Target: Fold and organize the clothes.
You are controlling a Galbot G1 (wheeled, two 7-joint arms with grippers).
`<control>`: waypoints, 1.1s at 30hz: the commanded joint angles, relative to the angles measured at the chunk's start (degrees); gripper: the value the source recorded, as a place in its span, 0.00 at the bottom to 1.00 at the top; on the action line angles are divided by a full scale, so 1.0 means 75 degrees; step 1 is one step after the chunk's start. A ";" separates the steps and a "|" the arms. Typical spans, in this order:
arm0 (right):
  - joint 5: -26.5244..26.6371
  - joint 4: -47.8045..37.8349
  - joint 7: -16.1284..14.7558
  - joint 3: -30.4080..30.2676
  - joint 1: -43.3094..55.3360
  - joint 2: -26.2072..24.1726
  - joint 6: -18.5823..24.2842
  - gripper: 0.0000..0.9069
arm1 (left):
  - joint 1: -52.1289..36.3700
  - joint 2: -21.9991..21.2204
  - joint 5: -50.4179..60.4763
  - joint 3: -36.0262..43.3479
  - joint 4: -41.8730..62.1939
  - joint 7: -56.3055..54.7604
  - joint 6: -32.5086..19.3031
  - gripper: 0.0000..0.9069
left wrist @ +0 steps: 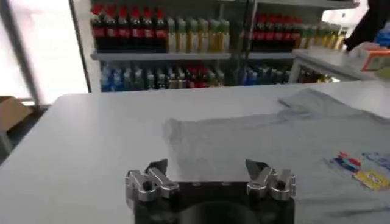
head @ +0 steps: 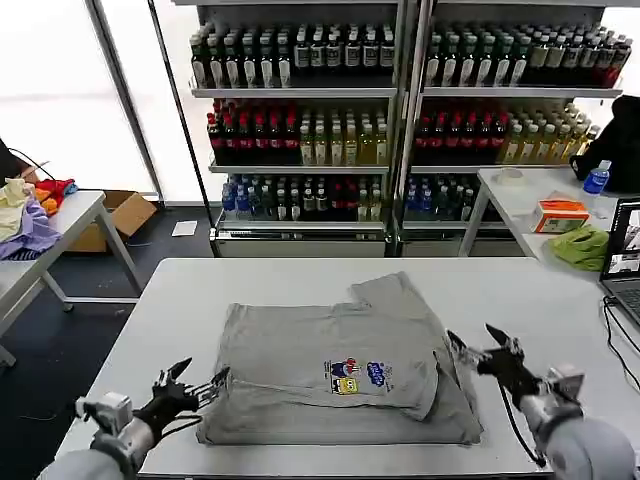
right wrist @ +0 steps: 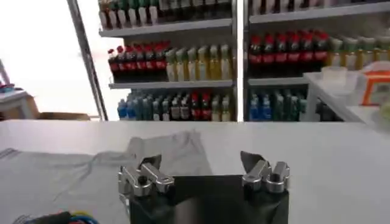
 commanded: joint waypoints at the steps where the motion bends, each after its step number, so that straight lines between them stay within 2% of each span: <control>1: -0.0711 -0.4400 -0.1286 -0.2336 0.4321 0.0482 -0.0043 1.00 | -0.4081 0.0414 -0.0328 0.2462 0.3654 0.0782 -0.0215 1.00; 7: -0.1160 -0.5525 -0.1291 -0.2343 0.4682 0.1403 0.0149 1.00 | -0.4939 0.0174 -0.0195 0.2896 0.4696 0.0798 -0.0398 1.00; 10: -0.1238 -0.5753 -0.1252 -0.2359 0.4713 0.1655 0.0177 1.00 | -0.5283 0.0102 -0.0199 0.2959 0.5164 0.0828 -0.0496 1.00; 18: -0.1257 -0.5813 -0.1265 -0.2471 0.4630 0.1818 0.0187 1.00 | -0.5452 0.0101 -0.0125 0.2867 0.5804 0.0828 -0.0639 1.00; 28: -0.1190 -0.5961 -0.1207 -0.2451 0.4695 0.1979 0.0238 1.00 | -0.4756 0.0012 0.0009 0.2856 0.5305 0.0877 -0.0574 1.00; 29: -0.1184 -0.5959 -0.1193 -0.2459 0.4696 0.1980 0.0236 0.11 | -0.4676 -0.0008 0.0012 0.2841 0.5247 0.0887 -0.0563 1.00; 30: -0.1178 -0.5977 -0.1092 -0.2460 0.4695 0.2005 0.0185 0.00 | -0.4560 -0.0014 0.0010 0.2837 0.5164 0.0892 -0.0556 1.00; 31: -0.1104 -0.6024 -0.1076 -0.2456 0.4696 0.2018 0.0100 0.00 | -0.4434 -0.0015 0.0013 0.2840 0.5080 0.0903 -0.0522 0.64; 32: -0.1049 -0.6041 -0.1105 -0.2462 0.4695 0.2013 0.0067 0.00 | -0.4384 -0.0015 0.0014 0.2837 0.5055 0.0919 -0.0502 0.43; 33: -0.1032 -0.6059 -0.1111 -0.2465 0.4689 0.2011 0.0033 0.00 | -0.4309 -0.0018 0.0016 0.2819 0.5016 0.0934 -0.0506 0.18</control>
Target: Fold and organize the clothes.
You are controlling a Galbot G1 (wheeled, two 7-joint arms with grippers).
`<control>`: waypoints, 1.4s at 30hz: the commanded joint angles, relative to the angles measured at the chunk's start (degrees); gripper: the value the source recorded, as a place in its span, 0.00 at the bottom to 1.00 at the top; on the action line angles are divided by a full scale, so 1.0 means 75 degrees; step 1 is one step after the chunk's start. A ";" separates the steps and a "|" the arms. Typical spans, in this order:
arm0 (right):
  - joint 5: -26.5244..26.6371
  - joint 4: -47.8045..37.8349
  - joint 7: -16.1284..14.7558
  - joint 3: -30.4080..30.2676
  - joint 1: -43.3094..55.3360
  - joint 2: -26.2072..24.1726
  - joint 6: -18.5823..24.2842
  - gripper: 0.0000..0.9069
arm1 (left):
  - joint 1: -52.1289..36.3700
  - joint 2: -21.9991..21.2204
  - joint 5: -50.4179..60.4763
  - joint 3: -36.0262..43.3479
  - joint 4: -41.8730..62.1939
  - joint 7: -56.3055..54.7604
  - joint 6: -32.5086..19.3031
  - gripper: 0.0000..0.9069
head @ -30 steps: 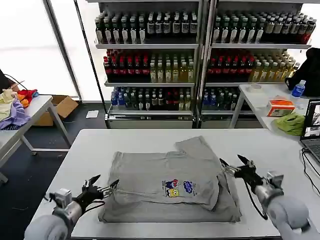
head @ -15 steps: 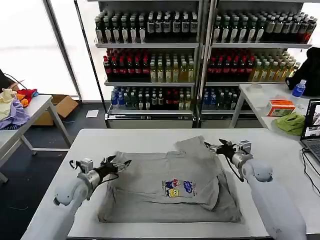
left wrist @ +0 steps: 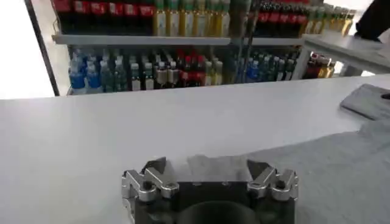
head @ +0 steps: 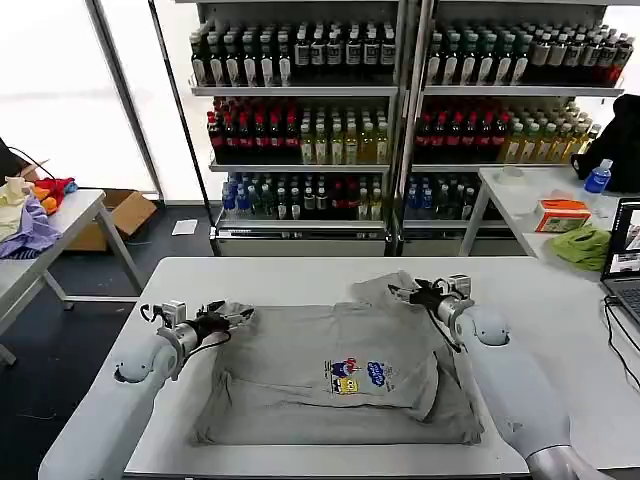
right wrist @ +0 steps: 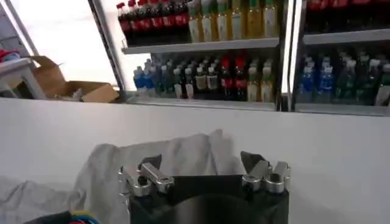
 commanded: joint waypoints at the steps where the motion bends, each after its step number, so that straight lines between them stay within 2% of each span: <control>1: 0.0084 -0.0455 0.0013 -0.0127 0.0230 0.0199 -0.0159 0.00 | 0.0526 -0.0045 0.0064 0.0126 -0.0132 0.0103 0.0073 0.10; 2: 0.0129 -0.0467 0.0013 -0.0085 0.0217 0.0219 -0.0186 0.00 | 0.0576 -0.0047 0.0065 0.0108 -0.0170 0.0136 0.0072 0.01; 14: 0.0555 -0.0056 0.0081 0.0130 0.0061 0.0287 -0.0286 0.00 | 0.0729 -0.0007 -0.0058 -0.0026 -0.0354 0.0150 -0.0009 0.01; 21: 0.1000 0.0769 0.0103 0.0270 -0.0309 0.0191 -0.0316 0.00 | 0.0567 -0.0080 -0.0308 -0.0026 -0.0440 -0.0225 -0.0349 0.02; 26: 0.1465 0.2065 0.0316 0.0796 -0.0983 0.0146 -0.0490 0.00 | 0.0572 -0.0142 -0.0988 -0.0207 -0.0893 -0.1172 -0.0838 0.02; 33: 0.1980 0.3829 0.0537 0.1253 -0.2075 -0.0274 -0.0601 0.00 | 0.1418 0.0275 -0.1191 -0.0715 -0.2402 -0.1329 -0.0829 0.02; 42: 0.3021 0.5955 0.0856 0.2677 -0.4251 -0.0768 -0.0715 0.00 | 0.2815 0.0418 -0.1177 -0.1343 -0.4025 -0.1441 -0.0880 0.01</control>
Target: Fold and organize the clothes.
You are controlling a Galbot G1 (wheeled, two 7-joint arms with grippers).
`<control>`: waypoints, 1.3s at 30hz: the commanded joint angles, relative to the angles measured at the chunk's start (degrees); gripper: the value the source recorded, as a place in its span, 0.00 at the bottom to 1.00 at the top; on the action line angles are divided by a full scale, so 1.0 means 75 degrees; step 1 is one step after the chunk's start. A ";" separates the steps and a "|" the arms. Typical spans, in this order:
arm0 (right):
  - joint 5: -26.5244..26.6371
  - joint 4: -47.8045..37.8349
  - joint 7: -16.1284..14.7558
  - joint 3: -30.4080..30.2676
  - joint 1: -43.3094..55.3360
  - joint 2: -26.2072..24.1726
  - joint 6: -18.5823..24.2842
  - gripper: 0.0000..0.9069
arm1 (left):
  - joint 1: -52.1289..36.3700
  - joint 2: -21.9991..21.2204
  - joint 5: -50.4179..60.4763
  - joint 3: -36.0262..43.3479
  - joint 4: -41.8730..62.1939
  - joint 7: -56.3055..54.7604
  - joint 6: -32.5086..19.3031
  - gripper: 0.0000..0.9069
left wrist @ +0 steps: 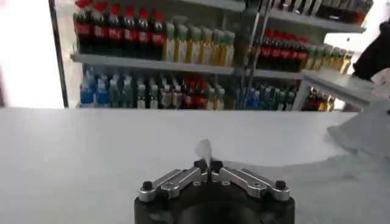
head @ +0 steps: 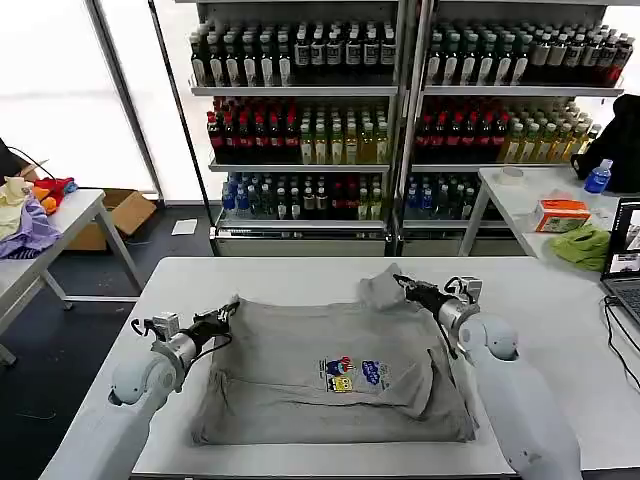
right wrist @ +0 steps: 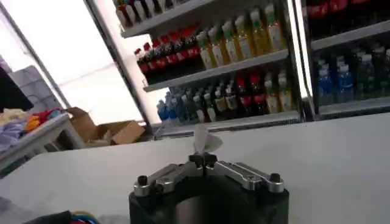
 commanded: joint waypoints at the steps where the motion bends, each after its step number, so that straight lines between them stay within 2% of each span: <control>1: 0.1061 0.2639 0.0246 0.1329 -0.2275 -0.0391 -0.0123 0.00 | 0.1509 0.0181 -0.0199 -0.0718 -0.2150 -0.0340 -0.0197 0.01; 4: 0.1556 0.3271 0.0377 0.1850 -0.2984 -0.0398 -0.0233 0.00 | 0.1793 0.0160 -0.0175 -0.0832 -0.2476 -0.0352 -0.0166 0.01; 9: 0.1538 0.4083 0.0399 0.2390 -0.4297 -0.0410 -0.0228 0.00 | 0.2611 0.0210 -0.0064 -0.1169 -0.3219 -0.0434 -0.0021 0.01; 16: 0.1532 0.4533 0.0437 0.2948 -0.5576 -0.0238 -0.0185 0.00 | 0.3982 0.0173 0.0380 -0.1733 -0.3888 -0.0389 0.0167 0.01; 21: 0.0879 0.4629 0.0467 0.2932 -0.6183 -0.0126 -0.0176 0.00 | 0.5017 -0.0084 0.0940 -0.1859 -0.4215 -0.0337 0.0252 0.01; 25: 0.0476 0.4655 0.0433 0.2841 -0.6436 -0.0016 -0.0084 0.00 | 0.5375 -0.0259 0.1547 -0.1796 -0.4194 -0.0288 0.0243 0.01; 26: 0.0416 0.4660 0.0460 0.2808 -0.6443 0.0001 -0.0071 0.00 | 0.5396 -0.0331 0.1701 -0.1757 -0.4175 -0.0294 0.0279 0.13; 27: 0.0259 0.4666 0.0494 0.2765 -0.6430 0.0025 -0.0071 0.29 | 0.5440 -0.0352 0.1931 -0.1756 -0.4086 -0.0208 0.0293 1.00; 28: 0.0198 0.4672 0.0467 0.2749 -0.6419 0.0028 -0.0043 0.92 | 0.5454 -0.0364 0.1957 -0.1772 -0.4055 -0.0164 0.0286 1.00; 29: 0.0178 0.4691 0.0459 0.2734 -0.6409 0.0023 0.0002 1.00 | 0.5458 -0.0390 0.1956 -0.1779 -0.4051 -0.0193 0.0288 1.00; 35: -0.0148 0.4817 0.0332 0.3067 -0.6394 -0.0119 0.0287 1.00 | 0.5431 -0.0415 0.1780 -0.2423 -0.4365 -0.0299 0.0454 1.00; 37: -0.0605 0.4763 0.0147 0.3263 -0.6394 -0.0158 0.0725 1.00 | 0.5482 -0.0414 0.1773 -0.2734 -0.4471 -0.0342 0.0457 1.00; 39: -0.1092 0.4706 0.0011 0.3500 -0.6372 -0.0176 0.1566 1.00 | 0.5593 -0.0503 0.1769 -0.2988 -0.4676 -0.0529 0.0368 1.00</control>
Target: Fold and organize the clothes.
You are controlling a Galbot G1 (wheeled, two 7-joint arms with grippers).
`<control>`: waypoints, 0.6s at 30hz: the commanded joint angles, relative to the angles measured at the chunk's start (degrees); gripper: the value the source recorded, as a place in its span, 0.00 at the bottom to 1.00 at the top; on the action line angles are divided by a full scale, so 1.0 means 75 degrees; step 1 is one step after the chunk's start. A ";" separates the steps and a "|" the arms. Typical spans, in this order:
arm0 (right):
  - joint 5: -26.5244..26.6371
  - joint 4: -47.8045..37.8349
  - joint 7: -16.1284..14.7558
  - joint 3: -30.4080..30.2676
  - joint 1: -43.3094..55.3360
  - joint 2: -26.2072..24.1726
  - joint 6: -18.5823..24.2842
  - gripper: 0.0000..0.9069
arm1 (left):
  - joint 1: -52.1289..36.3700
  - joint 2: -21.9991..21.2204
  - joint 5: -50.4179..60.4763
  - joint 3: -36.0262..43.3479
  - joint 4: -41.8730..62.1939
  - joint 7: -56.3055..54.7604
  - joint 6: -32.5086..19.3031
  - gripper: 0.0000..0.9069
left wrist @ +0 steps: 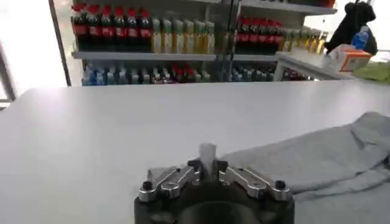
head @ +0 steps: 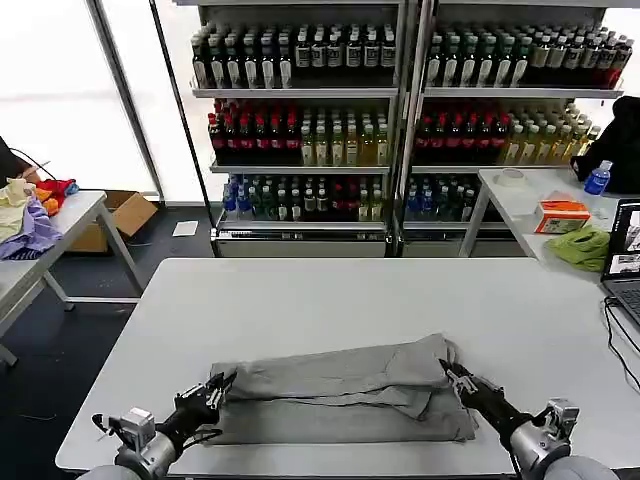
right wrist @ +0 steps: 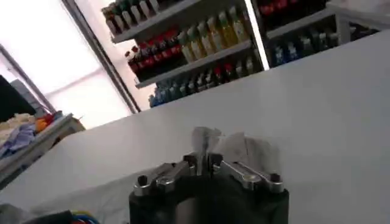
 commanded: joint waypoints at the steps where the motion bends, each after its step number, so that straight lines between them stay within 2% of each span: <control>1: -0.1333 0.0152 -0.0308 0.0735 -0.0432 -0.0033 0.1567 1.00 | 0.0775 -0.0258 0.0379 -0.1076 -0.0726 -0.0280 0.0002 1.00; 4: -0.1958 -0.0029 -0.0518 0.1060 -0.0322 0.0027 0.3004 1.00 | 0.0877 -0.0575 0.0419 -0.0888 -0.0978 -0.0901 -0.0205 1.00; 5: -0.2095 -0.0134 -0.0575 0.1164 -0.0282 0.0043 0.3639 1.00 | 0.0884 -0.0684 0.0466 -0.0782 -0.1006 -0.1072 -0.0329 1.00; 6: -0.1977 -0.0248 -0.0593 0.1282 -0.0240 0.0068 0.3977 1.00 | 0.0915 -0.0870 0.0504 -0.0534 -0.0995 -0.1361 -0.0444 1.00; 9: -0.1465 -0.0431 -0.0487 0.1574 -0.0220 0.0127 0.4028 1.00 | 0.0832 -0.1293 0.0767 -0.0100 -0.0780 -0.1584 -0.0635 1.00; 12: -0.1431 -0.0568 -0.0410 0.1747 -0.0273 0.0215 0.4023 1.00 | 0.0617 -0.1662 0.1003 0.0155 -0.0332 -0.1676 -0.0697 1.00; 18: -0.1012 -0.0523 -0.0174 0.1675 -0.0517 0.0409 0.4003 1.00 | 0.0357 -0.1987 0.1138 0.0525 0.0044 -0.1778 -0.0436 1.00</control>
